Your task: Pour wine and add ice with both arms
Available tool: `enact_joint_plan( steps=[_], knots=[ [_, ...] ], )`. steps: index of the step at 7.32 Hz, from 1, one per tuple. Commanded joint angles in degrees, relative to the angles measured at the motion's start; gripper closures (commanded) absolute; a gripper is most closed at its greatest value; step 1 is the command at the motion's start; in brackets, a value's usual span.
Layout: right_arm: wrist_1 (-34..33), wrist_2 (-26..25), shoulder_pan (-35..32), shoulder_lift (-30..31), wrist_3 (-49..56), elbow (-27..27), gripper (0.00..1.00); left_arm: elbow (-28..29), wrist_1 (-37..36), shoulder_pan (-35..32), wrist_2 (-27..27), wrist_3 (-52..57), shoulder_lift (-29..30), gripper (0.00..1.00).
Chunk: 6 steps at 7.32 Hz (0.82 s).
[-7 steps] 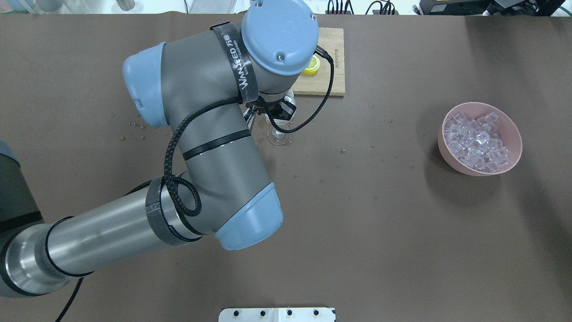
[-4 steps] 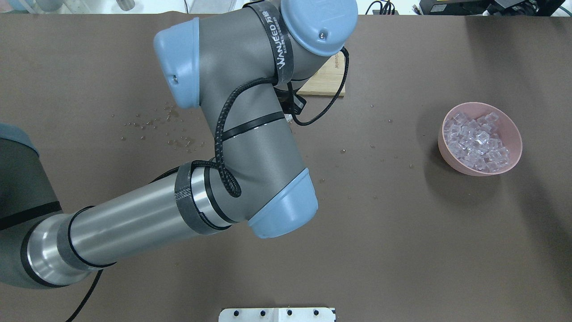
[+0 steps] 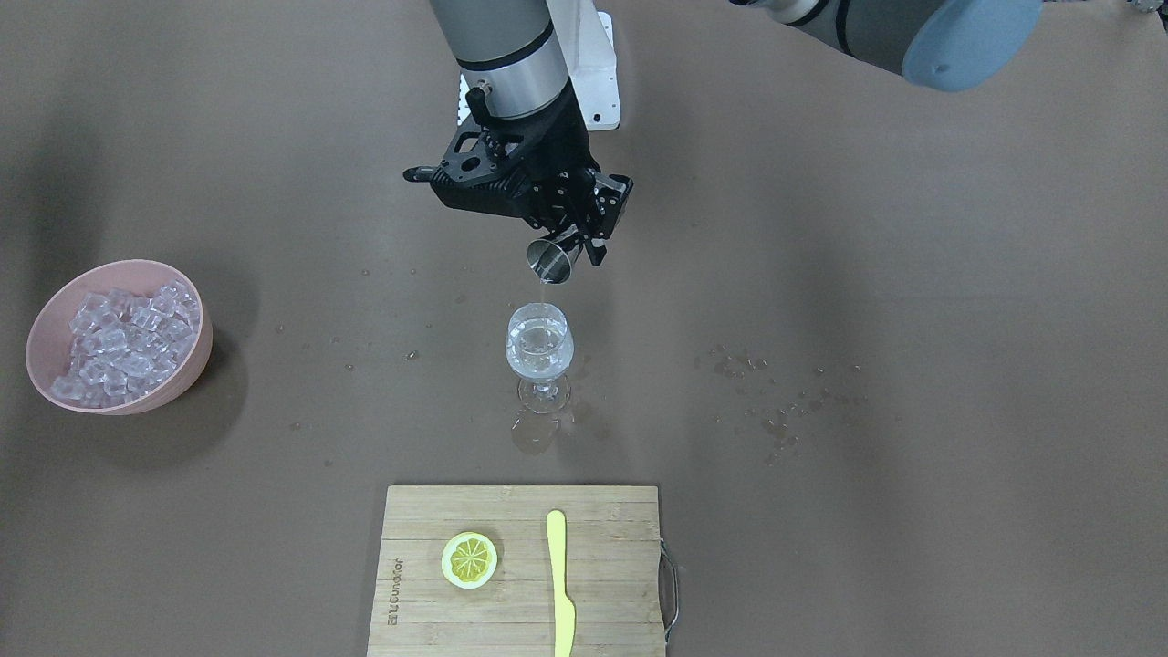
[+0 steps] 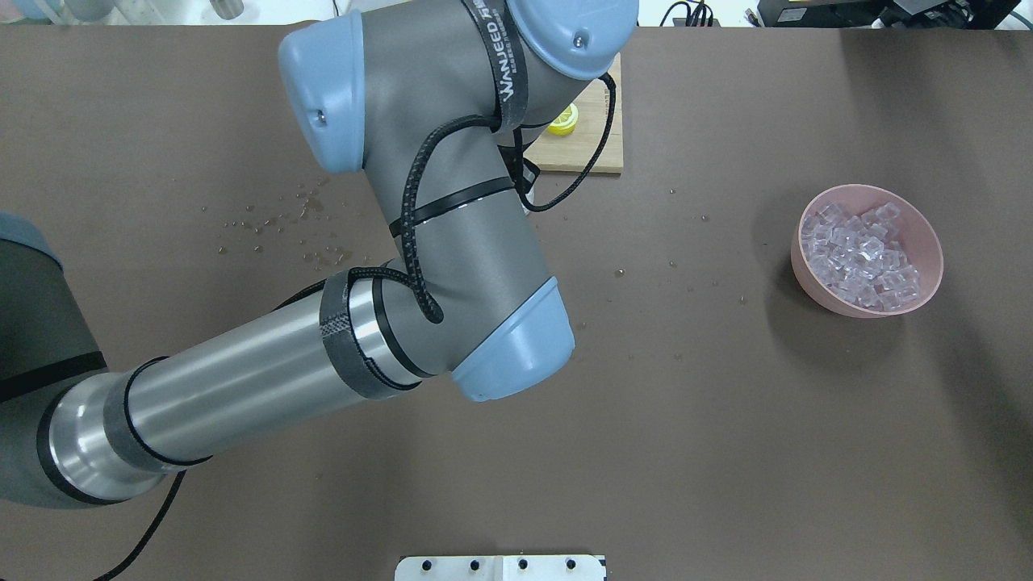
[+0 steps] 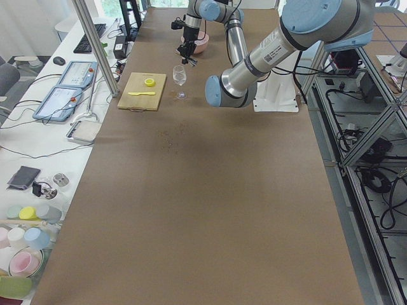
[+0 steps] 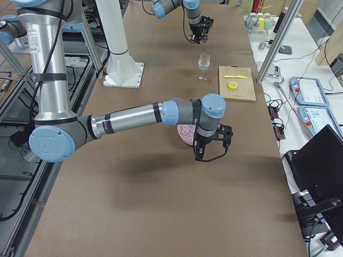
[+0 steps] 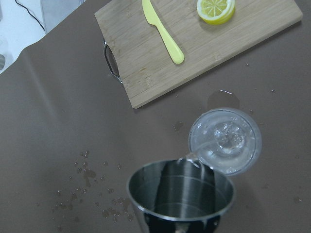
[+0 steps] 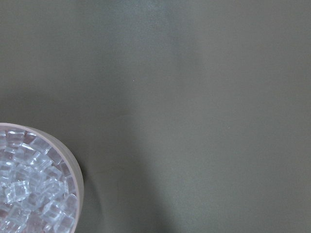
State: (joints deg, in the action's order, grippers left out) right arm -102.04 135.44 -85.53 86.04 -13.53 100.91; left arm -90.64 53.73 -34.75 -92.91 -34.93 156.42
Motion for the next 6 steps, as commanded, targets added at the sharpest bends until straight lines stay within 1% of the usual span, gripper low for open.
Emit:
enact_joint_plan(
  steps=[1,2,4,5,6],
  knots=[
    [0.0,0.0,0.0,0.0,0.0,0.0,0.00,2.9,-0.7,0.0,0.3,0.0,1.0,1.00],
    [0.0,0.0,0.0,0.0,0.0,0.0,0.00,4.9,-1.9,0.0,0.4,0.8,2.4,1.00],
    [0.0,0.1,0.0,0.0,0.0,0.0,0.00,5.5,-4.9,0.1,0.7,1.6,3.9,1.00],
    [0.0,0.1,0.0,0.0,0.0,-0.4,0.00,7.1,-5.5,0.1,1.3,1.7,4.5,1.00],
    [0.0,0.1,0.0,0.0,0.0,-0.4,0.00,11.3,-6.5,0.2,2.6,1.8,7.1,1.00]
  ],
)
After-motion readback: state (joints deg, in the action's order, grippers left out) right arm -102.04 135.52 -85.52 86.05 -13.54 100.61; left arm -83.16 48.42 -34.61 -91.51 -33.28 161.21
